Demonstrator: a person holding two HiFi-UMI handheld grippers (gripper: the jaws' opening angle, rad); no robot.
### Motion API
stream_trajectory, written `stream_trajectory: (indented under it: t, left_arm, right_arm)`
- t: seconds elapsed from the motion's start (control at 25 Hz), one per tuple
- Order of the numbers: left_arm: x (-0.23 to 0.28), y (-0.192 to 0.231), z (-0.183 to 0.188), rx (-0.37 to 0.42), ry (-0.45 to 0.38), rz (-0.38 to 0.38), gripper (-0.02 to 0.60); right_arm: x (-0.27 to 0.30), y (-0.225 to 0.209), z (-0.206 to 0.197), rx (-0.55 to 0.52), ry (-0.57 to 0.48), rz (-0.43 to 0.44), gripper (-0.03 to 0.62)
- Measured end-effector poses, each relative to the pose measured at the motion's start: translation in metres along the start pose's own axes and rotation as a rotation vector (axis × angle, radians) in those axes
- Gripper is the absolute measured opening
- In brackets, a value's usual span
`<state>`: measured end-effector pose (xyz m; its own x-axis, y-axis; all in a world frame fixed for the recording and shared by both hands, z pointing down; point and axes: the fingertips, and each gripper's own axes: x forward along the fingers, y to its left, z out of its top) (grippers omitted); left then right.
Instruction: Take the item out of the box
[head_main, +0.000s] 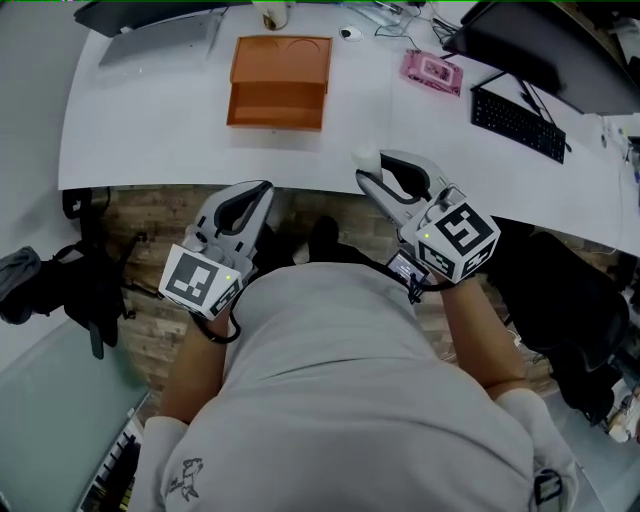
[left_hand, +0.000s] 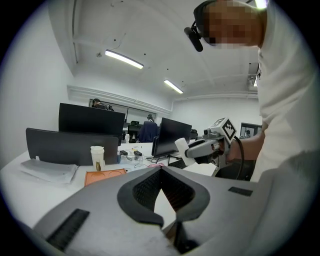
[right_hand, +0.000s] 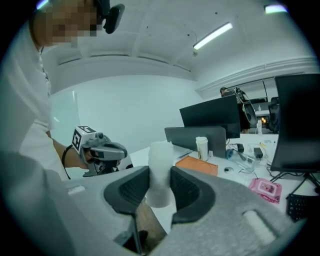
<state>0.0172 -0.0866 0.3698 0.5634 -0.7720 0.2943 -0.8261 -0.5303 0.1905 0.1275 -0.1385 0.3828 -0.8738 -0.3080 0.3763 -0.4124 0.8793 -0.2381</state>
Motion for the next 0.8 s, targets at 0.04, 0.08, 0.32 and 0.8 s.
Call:
stream_trajectory:
  t: [0.04,0.08,0.32,0.8]
  left_arm:
    - [-0.001,-0.001,-0.004,-0.01,0.007,-0.005,-0.002]
    - [-0.003,-0.002,-0.006,-0.018,0.011,-0.009,-0.002]
    - [-0.025,-0.007,-0.001,0.0,0.0,-0.03,-0.002]
    - [-0.104,-0.003,-0.005,0.016,-0.041,-0.078,-0.002]
  right_arm:
    - [-0.002,0.002,0.0,0.001,-0.006,-0.005,0.132]
    - [-0.004,0.004,-0.001,0.005,-0.011,-0.009,0.132]
    - [-0.012,0.029,0.004,-0.011,-0.04,-0.032,0.132]
    - [-0.01,0.105,0.014,-0.053,-0.069,-0.095,0.132]
